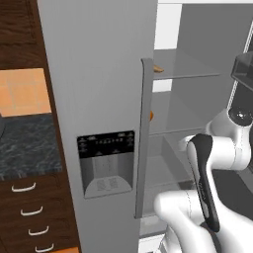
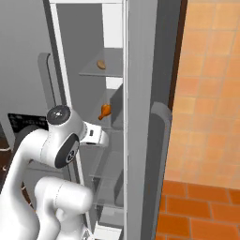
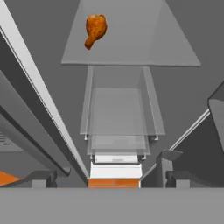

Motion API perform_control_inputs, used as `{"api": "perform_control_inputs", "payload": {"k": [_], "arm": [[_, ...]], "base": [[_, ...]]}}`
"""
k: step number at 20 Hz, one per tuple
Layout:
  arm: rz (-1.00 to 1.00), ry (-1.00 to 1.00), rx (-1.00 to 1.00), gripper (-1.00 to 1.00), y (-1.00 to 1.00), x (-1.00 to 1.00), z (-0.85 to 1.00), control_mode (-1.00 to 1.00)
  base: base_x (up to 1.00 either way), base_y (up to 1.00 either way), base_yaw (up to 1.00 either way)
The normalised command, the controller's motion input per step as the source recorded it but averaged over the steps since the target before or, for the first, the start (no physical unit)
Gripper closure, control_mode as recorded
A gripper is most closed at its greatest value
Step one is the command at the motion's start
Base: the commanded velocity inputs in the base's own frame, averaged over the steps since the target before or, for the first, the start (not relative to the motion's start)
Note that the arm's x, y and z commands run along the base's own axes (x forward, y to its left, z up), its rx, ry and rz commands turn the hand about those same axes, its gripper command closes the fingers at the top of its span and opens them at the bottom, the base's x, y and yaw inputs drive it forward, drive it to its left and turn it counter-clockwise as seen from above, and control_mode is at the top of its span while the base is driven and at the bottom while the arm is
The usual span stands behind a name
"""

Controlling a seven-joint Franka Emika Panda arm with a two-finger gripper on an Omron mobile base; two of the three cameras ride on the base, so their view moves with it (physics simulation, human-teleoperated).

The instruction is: Place one sweet potato and one chicken drumstick in each tupperware on the nearby counter, to pack two identical lunches.

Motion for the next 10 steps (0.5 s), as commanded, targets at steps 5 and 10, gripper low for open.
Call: {"api": "perform_control_inputs", "payload": {"k": [5,10], "arm": [[0.00,0.00,0.00,-1.00,0.00,0.00,0.00,1.00],[0.04,0.00,0.00,-1.00,-0.02,0.17,-0.06,-1.00]], "base": [[0.21,-0.23,0.10],[0.18,-0.01,0.07]]}}
